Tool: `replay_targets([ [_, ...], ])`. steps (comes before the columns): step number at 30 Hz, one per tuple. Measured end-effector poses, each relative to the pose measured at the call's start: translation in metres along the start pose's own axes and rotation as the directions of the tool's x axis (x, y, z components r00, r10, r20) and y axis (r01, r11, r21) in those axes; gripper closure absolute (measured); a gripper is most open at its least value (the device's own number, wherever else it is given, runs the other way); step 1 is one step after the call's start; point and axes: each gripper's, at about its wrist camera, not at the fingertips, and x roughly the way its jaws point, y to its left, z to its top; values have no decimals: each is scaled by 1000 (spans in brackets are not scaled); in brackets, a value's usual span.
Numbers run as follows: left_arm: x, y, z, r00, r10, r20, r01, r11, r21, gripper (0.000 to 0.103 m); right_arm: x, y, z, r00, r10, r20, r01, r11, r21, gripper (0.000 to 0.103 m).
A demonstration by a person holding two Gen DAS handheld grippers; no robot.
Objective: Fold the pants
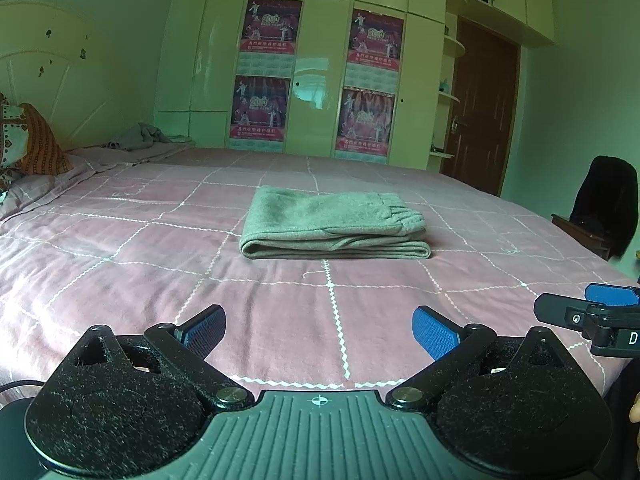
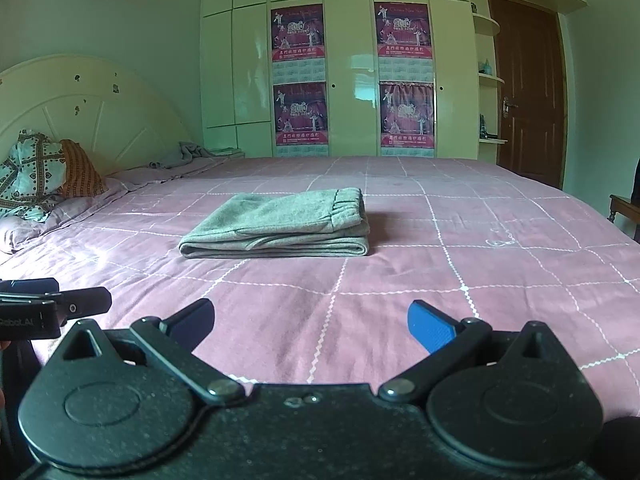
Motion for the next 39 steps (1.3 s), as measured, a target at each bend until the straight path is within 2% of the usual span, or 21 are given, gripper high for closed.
replay_targets([
  [39,1,0,-1,1000,-11,14,11,1000,10,4,5,-3,-2,1000,-7,-7,7,1000,-9,0],
])
